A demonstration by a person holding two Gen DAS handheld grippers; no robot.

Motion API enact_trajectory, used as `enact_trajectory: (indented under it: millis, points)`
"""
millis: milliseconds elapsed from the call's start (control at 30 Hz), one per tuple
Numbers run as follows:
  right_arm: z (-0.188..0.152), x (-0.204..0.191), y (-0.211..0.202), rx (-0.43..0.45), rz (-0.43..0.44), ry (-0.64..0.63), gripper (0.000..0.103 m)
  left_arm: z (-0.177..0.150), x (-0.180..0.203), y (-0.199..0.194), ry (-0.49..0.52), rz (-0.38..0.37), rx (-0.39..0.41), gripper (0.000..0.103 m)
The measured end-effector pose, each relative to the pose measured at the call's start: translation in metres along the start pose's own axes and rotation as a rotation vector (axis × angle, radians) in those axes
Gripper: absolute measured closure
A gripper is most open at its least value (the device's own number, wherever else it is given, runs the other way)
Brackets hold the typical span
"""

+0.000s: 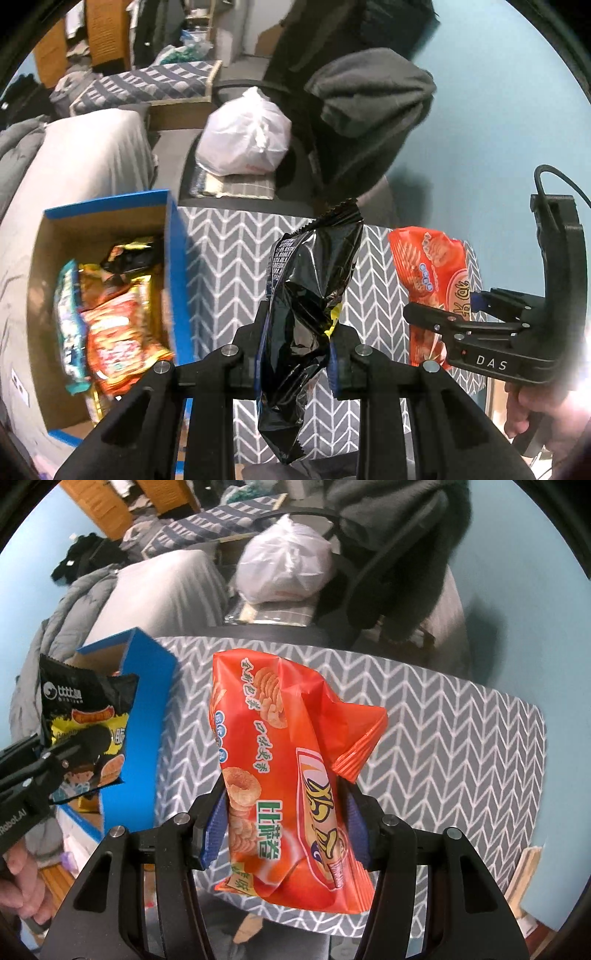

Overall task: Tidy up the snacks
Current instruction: 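Lift both snacks and carry them toward the cardboard box, then open both tools over the box to drop the snacks inside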

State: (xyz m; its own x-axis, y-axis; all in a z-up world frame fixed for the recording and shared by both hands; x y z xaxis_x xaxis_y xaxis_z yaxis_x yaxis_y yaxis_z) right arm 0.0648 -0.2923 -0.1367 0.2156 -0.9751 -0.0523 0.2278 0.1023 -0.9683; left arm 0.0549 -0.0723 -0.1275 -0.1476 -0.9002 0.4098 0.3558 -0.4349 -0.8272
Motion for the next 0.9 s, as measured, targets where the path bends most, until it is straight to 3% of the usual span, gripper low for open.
enact_trajectory:
  millis: [533,900]
  points:
    - [0.044,-0.114,-0.007,0.042,0.104,-0.173,0.047,-0.007,-0.089,-0.075,-0.181,0.072,0.119,0.078]
    - [0.066,-0.205,0.000,0.046,0.157,-0.304,0.047,-0.017,-0.152,-0.102,-0.253,0.136,0.150,0.078]
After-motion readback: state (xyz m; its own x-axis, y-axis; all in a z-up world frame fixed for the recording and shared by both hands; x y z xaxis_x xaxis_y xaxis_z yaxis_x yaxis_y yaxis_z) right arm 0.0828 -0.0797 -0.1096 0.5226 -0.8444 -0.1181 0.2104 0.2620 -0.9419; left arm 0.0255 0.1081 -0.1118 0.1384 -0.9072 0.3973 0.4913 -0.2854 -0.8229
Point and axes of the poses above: each gripper's, at about its wrist camera, not at the fingertips, and y roughly the way its jaws point, x to its right, z to its top, the point moved 3 cm from there along y, roughly the way its jaws point, and after that the axes turned 12 degrees about -z, right-handed, at the moved point
